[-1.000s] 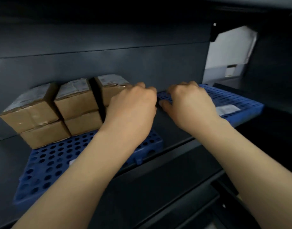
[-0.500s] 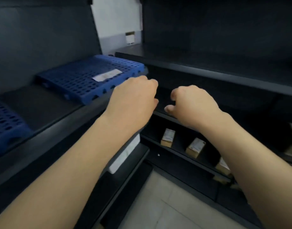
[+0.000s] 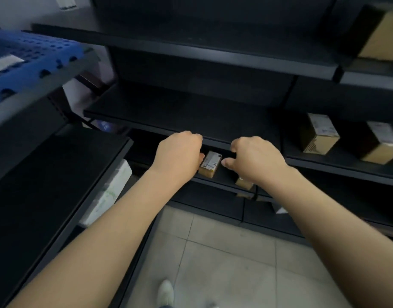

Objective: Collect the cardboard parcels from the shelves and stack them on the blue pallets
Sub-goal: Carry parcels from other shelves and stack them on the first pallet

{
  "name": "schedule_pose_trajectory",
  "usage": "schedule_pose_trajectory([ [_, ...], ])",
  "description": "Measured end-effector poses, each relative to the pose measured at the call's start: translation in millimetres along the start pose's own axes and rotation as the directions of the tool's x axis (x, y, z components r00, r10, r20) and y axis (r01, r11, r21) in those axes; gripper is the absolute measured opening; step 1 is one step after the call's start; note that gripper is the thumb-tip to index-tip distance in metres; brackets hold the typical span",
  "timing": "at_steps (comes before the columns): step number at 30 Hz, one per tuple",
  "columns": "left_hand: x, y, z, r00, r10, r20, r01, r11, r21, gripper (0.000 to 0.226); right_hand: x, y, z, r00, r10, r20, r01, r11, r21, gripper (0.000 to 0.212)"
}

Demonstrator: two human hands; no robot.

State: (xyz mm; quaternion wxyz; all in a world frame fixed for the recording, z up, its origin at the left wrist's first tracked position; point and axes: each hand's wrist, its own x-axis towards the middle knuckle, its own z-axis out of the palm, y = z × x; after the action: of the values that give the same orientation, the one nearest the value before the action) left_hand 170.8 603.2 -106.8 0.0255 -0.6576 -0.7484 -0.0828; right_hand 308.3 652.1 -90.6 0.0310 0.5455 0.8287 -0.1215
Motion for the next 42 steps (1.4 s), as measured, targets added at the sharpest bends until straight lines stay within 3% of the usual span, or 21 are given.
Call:
schedule_pose_trajectory([
  [11,47.1,-87.7,81.2,0.988,-0.010,0.156,0.018,0.999,-0.051,0.023,82.5,-45.1,83.8,0.993,0.049,0.110,-0.043,0.998,-0.050,0.046],
  [22,111.4,-142.7,226.5,0.956,-0.038,0.291,0.060,0.996,-0.068,0.032,183.6,-43.7,188.1,0.970,0.162,0.183,-0.160,0.987,-0.029,0.047],
  [33,132.4,-178.0,411.6,0.954,-0.215,0.208,0.223,0.975,-0.014,0.049,281.9,-7.3,338.9,0.979,0.163,0.120,-0.169,0.985,0.040,0.056],
  [42,184.9,-191.0,490.3,0.890,-0.411,0.198,0.400,0.911,0.096,0.081,335.4,17.4,405.7,0.977,0.200,0.074,-0.207,0.974,0.097,0.058],
])
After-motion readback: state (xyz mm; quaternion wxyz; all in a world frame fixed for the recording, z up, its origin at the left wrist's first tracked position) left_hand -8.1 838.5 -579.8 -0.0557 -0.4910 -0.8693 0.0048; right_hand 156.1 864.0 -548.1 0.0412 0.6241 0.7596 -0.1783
